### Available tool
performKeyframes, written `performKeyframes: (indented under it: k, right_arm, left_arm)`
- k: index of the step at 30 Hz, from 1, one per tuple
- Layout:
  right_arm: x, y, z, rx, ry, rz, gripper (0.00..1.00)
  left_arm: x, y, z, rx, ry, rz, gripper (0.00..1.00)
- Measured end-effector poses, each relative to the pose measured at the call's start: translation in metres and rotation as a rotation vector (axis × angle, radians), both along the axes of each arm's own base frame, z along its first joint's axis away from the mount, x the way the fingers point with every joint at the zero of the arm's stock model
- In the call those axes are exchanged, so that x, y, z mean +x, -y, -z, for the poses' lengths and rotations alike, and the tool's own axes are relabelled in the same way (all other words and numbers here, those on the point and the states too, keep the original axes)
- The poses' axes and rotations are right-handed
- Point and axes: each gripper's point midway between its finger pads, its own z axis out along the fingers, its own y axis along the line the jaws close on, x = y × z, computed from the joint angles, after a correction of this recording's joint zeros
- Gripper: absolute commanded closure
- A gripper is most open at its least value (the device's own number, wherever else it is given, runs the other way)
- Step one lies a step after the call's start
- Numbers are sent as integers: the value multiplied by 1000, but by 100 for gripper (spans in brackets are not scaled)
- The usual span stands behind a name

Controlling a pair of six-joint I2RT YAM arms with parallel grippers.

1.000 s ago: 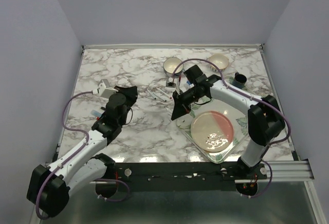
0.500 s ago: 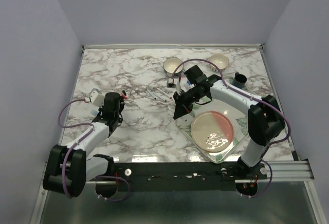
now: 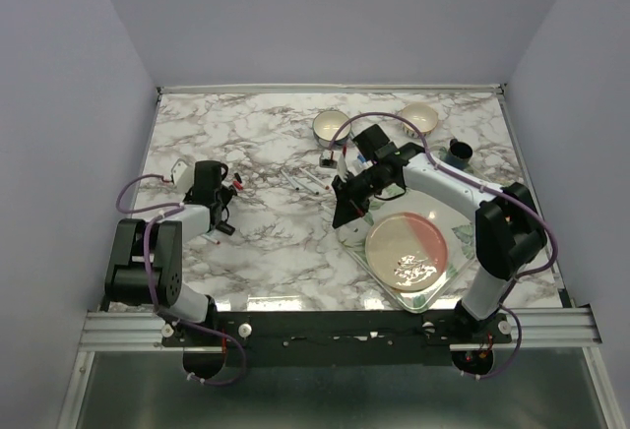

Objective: Open the pen caps
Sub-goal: Place the pen cap on the table with the left arm, then place the barrel on the table with the right arm

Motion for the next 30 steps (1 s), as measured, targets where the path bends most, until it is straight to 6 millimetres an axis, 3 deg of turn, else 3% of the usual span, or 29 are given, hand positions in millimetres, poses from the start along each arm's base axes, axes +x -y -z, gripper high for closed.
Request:
performKeyframes:
  k: [8, 15, 22, 27, 30]
  right_arm:
    - [1, 1, 0, 0, 1, 4, 99]
    - [11, 8, 8, -50, 48, 28, 99]
    - [37, 23, 22, -177, 153, 96, 95]
    - [87, 10, 28, -247, 240, 114, 92]
    - [113, 4, 39, -302, 267, 116, 89]
  left_arm:
    - [11, -2, -1, -22, 11, 6, 45]
    - [10, -4, -15, -24, 32, 12, 22]
    - [10, 6, -98, -26, 238, 96, 6]
    - [11, 33, -179, 12, 390, 322, 4]
    - [9, 47, -212, 67, 432, 461, 3]
